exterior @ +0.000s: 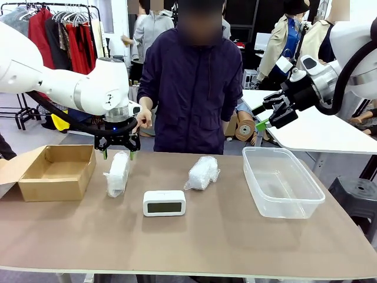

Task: Separate and place wrapped and unwrapped clocks.
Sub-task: Pick up the Digital clock indicated by the person.

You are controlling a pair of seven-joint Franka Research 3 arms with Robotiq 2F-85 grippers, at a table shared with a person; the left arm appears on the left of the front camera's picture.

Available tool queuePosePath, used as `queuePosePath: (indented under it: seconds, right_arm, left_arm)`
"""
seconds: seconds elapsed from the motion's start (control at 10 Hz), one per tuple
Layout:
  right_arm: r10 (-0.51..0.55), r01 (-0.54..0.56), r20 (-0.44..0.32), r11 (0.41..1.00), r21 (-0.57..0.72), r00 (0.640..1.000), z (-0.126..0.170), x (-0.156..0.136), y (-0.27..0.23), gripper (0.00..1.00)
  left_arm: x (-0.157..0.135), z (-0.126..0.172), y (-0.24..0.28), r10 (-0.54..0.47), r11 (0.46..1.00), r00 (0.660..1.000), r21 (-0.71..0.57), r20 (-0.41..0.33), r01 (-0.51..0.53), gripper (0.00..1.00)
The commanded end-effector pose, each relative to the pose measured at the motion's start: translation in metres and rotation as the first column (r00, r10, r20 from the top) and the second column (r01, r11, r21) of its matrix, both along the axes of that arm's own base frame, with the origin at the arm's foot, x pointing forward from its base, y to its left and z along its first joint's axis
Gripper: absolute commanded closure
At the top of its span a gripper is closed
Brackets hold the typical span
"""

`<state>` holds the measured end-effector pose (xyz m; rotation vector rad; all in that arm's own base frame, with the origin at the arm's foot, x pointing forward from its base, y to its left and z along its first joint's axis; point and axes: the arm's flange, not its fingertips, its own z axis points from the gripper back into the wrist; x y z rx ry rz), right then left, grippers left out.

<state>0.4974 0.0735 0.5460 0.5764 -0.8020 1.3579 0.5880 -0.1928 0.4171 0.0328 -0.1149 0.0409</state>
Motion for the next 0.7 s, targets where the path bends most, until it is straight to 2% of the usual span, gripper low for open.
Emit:
queuePosePath:
  seconds: [0.0,0.2,0.6]
  right_arm:
    - [0.004,-0.004,0.003,1.000,0.008,1.000,0.002,0.000,0.000,0.00]
    - [0.004,-0.004,0.003,1.000,0.008,1.000,0.002,0.000,0.000,0.00]
    - [0.004,-0.004,0.003,1.000,0.008,1.000,0.002,0.000,0.000,0.00]
  left_arm:
    - [0.000,-0.011,0.004,-0.007,0.999,1.000,0.031,0.024,0.006,0.00]
    - [0.012,-0.029,0.008,-0.004,1.000,1.000,-0.008,0.029,0.005,0.00]
    - [0.019,-0.055,0.008,-0.011,1.000,0.998,0.024,0.058,0.010,0.00]
